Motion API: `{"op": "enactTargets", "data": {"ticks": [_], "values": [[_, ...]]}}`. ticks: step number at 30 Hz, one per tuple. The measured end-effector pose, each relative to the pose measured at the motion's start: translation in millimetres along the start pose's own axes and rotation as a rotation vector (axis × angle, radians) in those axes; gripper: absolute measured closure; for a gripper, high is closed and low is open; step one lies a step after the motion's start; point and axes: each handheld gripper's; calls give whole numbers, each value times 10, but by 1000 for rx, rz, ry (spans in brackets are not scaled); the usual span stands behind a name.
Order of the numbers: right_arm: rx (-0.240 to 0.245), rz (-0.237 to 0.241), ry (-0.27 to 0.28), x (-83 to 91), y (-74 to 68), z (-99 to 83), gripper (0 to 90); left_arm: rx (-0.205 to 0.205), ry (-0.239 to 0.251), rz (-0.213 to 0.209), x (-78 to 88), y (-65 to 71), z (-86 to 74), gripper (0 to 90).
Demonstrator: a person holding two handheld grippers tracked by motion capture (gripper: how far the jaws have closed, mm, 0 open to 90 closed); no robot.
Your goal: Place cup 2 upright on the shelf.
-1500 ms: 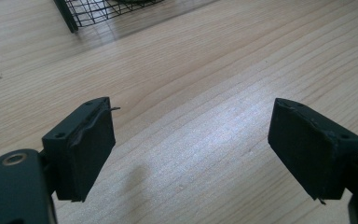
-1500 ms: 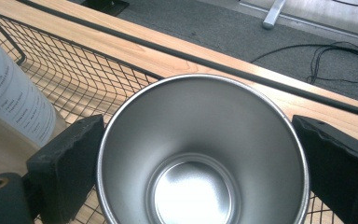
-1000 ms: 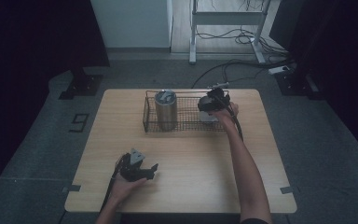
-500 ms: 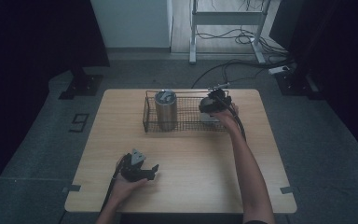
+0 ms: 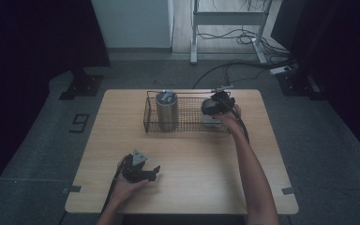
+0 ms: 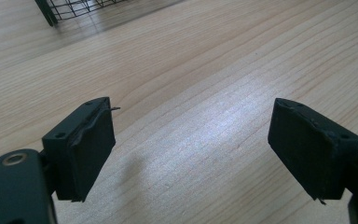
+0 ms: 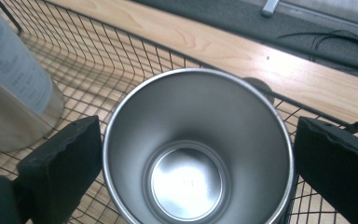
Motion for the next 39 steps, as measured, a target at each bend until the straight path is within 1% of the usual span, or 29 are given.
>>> {"op": "enactTargets", "data": {"ticks": [5,12,19,25,29,33,35,36,39], "values": [[-25,10,53,102,5,3,0,2,2,1,5,-2,10,148],[-37,16,117,221,14,33,0,10,3,6,32,-35,-6,148],[-49,9,176,364,-26,47,0,6,9,9,65,-36,-16,148],[-33,3,194,493,-77,81,0,3,19,11,109,-28,-20,148],[-17,-4,181,562,-126,67,0,10,23,16,134,-39,-28,148],[-12,8,192,647,-139,9,9,13,26,18,144,-31,-38,148],[-15,19,192,679,-139,-25,12,7,19,19,150,-27,-43,148],[-9,21,187,705,-137,-57,15,7,19,19,151,-26,-45,148],[-7,32,195,762,-141,-122,25,9,21,21,155,-26,-47,148]]}}
Point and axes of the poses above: each handheld gripper's, and its own axes: x roughly backward along the jaws, z roughly out of its top, y roughly to its right, and after that the axes turned 4 degrees about -y, right-handed
